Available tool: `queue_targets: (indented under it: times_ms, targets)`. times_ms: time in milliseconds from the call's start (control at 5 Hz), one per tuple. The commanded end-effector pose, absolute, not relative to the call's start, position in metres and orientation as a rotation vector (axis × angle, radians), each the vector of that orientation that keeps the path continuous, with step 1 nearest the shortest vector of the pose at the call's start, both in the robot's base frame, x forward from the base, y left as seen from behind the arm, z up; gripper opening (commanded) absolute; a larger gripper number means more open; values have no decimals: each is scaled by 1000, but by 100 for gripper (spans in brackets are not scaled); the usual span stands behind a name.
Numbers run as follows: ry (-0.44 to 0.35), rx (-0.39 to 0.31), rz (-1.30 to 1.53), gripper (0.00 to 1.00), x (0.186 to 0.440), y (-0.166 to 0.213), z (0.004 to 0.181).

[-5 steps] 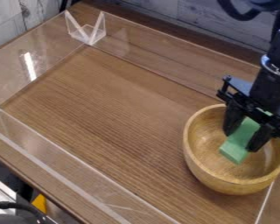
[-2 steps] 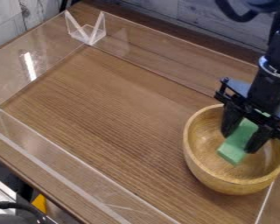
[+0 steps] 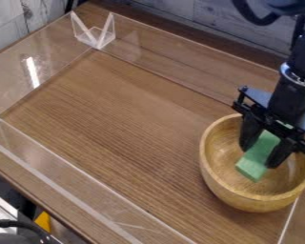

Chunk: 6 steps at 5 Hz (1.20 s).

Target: Put the green block in the brown bowl

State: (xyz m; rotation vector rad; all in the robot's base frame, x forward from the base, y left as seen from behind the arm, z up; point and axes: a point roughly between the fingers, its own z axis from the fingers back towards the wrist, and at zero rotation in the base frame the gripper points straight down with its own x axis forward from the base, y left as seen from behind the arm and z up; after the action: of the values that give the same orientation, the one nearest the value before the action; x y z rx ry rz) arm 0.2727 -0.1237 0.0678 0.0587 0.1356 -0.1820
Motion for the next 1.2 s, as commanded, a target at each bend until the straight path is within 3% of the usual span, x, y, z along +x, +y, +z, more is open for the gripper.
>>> queue_targets:
  times_ms: [0, 1000]
  targets:
    - [101, 44, -160, 0, 277, -121, 80]
    - [102, 36, -112, 0, 276, -117, 88]
